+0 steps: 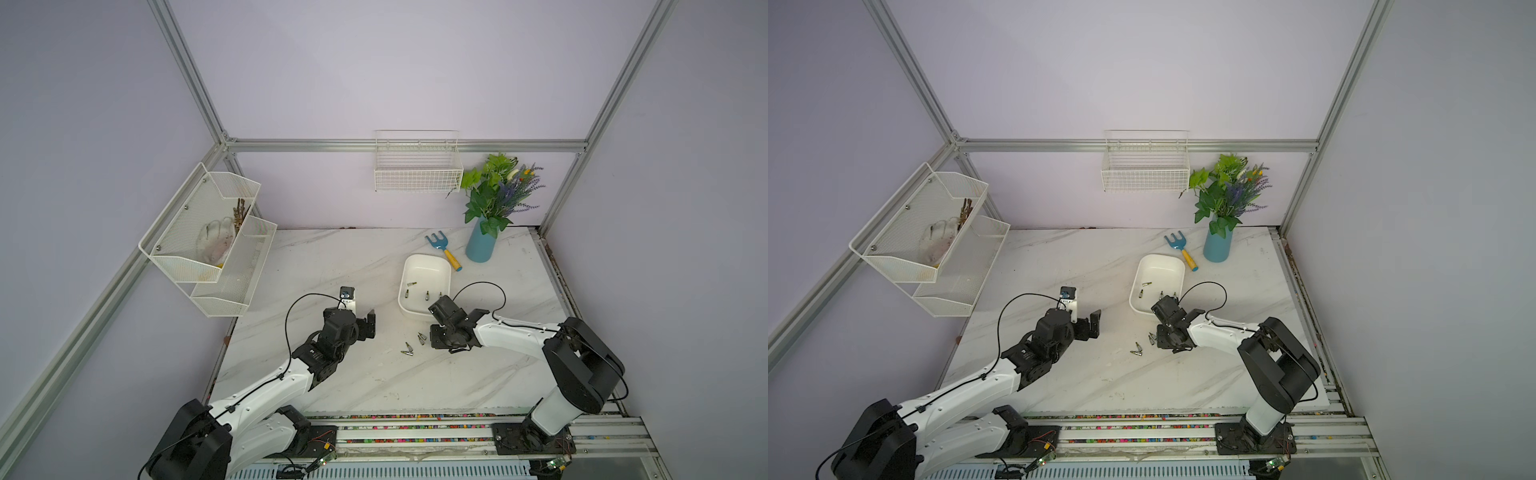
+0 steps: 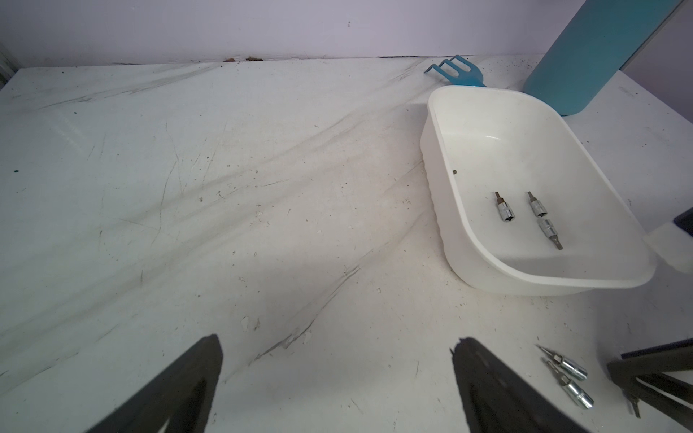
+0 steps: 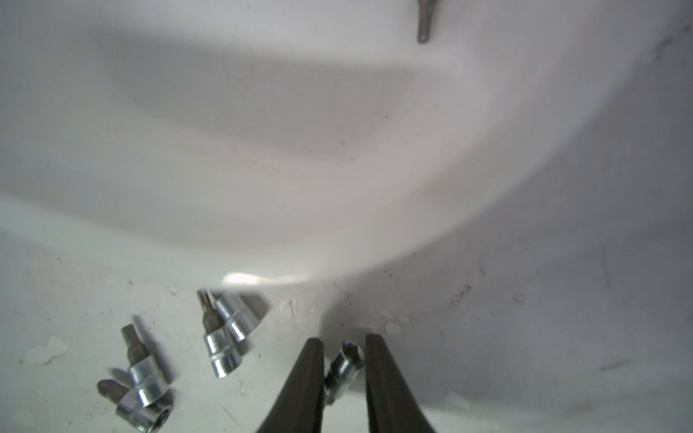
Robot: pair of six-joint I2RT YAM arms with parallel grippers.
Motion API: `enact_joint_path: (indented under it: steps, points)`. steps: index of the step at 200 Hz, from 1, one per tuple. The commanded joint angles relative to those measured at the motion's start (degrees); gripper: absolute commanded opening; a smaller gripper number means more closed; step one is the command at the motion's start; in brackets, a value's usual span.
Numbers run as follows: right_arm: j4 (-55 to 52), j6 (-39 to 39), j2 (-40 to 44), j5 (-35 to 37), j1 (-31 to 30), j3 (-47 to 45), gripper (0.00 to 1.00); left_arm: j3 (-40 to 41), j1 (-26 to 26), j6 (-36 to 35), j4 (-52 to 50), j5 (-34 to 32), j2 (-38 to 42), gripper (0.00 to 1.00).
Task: Put the bit on the desktop into the storage box
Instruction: Pick up the screwdriver bit from the center of the board.
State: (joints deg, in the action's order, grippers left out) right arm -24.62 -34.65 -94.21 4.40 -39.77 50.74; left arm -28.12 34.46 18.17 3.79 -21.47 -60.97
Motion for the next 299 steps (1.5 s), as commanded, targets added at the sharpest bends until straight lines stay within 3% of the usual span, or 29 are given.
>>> enact_joint_path:
  steps: [1,111,161,237,299]
  points:
    - [-5.12,1.9,-0.77,2.98,-0.91,1.52,0.23,-0.45,-0.22,-0.95,2.4,-0.33,-0.03,1.0]
    - [-9.99,3.97,-4.32,5.61,-2.47,4.23,0.21,-0.44,-0.2,-1.03,2.34,-0.53,0.24,1.0]
    - [-10.36,4.6,-6.0,5.18,-2.52,4.63,0.13,-0.37,-0.23,-0.98,2.28,-0.58,0.37,1.0]
    - [-11.13,4.11,3.38,6.9,-2.42,5.06,0.13,-0.36,-0.21,-0.99,2.33,-0.59,0.41,1.0]
    - [-10.64,4.54,10.68,12.73,-0.85,9.9,0.13,-0.36,-0.2,-1.02,2.45,-0.45,0.24,1.0]
